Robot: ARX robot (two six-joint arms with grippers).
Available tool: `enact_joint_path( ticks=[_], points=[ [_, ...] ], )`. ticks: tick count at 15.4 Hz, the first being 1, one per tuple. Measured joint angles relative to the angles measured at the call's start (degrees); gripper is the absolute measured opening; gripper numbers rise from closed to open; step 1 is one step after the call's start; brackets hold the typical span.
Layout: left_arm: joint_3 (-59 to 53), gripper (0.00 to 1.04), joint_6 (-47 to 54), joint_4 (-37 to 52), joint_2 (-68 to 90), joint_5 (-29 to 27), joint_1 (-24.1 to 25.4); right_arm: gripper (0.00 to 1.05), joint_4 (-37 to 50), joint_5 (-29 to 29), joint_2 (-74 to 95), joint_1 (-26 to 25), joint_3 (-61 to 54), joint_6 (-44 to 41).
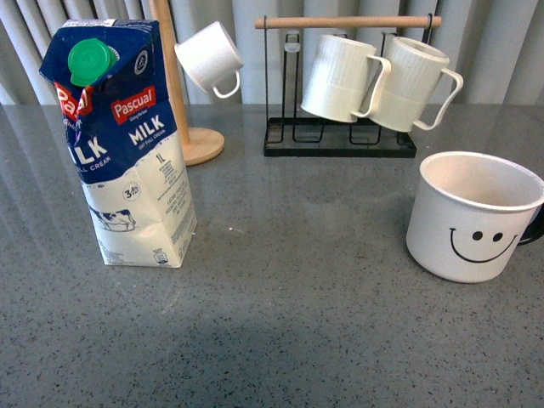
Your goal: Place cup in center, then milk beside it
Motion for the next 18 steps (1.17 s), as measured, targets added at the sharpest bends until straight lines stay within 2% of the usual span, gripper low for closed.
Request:
enact_joint_path(
  ticks=[14,15,16,18],
  points=[
    [0.00,0.98,0.00,0.00,0.00,0.00,0.00,0.98,0.00,0.00,0.00,0.00,0.00,-0.02],
    [0.00,0.98,0.00,-0.02,0.00,0.00,0.00,0.98,-1.40,0.94,0.17,0.50,0.26,0.92],
    [0.00,0.98,0.00,-0.02,0.00,-0.02,0.00,0.98,-3.28,4.94,3.10,2.38,0.96,4.46],
    [0.00,0.98,0.00,-0.02,0.00,0.00,0.00,0.98,2.56,3.96,9.05,2.49,4.09,5.88]
  ],
)
